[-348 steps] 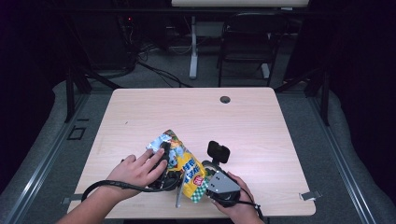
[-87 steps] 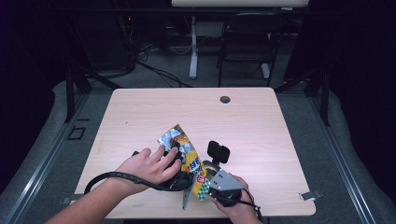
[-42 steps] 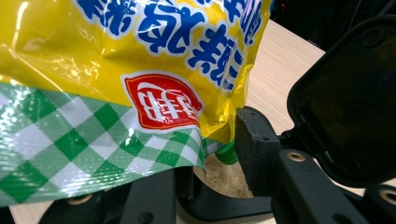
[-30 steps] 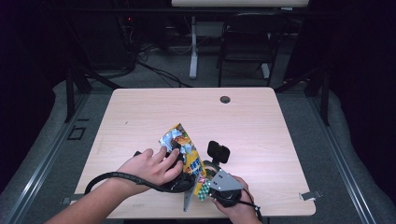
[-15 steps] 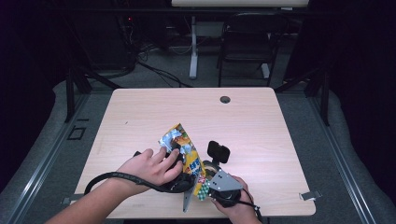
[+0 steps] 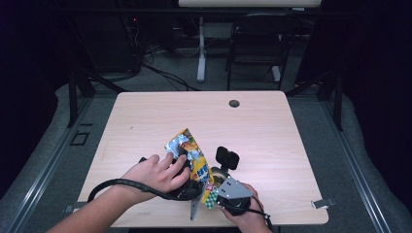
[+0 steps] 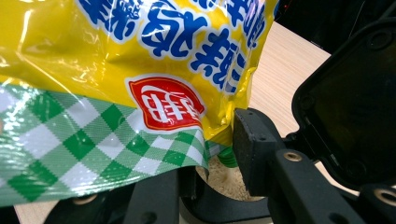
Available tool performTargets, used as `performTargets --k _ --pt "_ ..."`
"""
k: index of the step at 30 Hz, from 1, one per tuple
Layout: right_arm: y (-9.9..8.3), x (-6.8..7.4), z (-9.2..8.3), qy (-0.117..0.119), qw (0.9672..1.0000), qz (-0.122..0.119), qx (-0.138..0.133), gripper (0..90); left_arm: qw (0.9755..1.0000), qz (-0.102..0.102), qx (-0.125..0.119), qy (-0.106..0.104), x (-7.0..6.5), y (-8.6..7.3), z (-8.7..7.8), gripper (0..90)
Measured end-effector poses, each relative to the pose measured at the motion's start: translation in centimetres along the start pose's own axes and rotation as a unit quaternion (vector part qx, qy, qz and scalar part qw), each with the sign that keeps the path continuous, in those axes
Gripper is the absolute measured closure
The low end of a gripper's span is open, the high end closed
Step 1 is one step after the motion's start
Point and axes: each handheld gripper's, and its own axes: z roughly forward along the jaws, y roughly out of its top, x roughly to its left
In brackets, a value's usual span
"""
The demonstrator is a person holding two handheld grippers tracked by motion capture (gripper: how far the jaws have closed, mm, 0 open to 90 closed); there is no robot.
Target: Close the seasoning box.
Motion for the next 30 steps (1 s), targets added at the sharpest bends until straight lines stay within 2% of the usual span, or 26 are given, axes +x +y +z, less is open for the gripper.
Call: performTargets --k 16,22,23,26,27,30 --pt "0.0 0.1 0.1 0.000 1.0000 0.000 -0.003 70.9 1.0000 0.002 0.000 0.002 0.0 -0.1 0.0 82.3" --pt "0.0 0.1 0.1 -0.001 1.0000 -0.002 0.002 70.8 0.9999 -0.013 -0.007 -0.001 -0.3 -0.1 0.1 84.0" --pt "0.0 0.0 0.1 -0.001 1.0000 -0.003 0.004 70.8 0.9996 -0.025 -0.011 -0.009 -0.6 -0.2 0.2 84.1" --pt "0.0 0.0 0.2 -0.002 1.0000 -0.002 0.004 70.8 0.9996 -0.026 -0.011 -0.005 -0.8 -0.3 0.3 84.4" --pt "0.0 0.0 0.2 -0.003 1.0000 -0.002 0.004 70.8 0.9995 -0.029 -0.010 -0.012 -0.9 -0.3 0.3 84.4" --pt "0.0 0.1 0.2 -0.002 1.0000 -0.005 0.006 70.8 0.9992 -0.036 -0.013 -0.013 -1.2 -0.5 0.4 84.6"
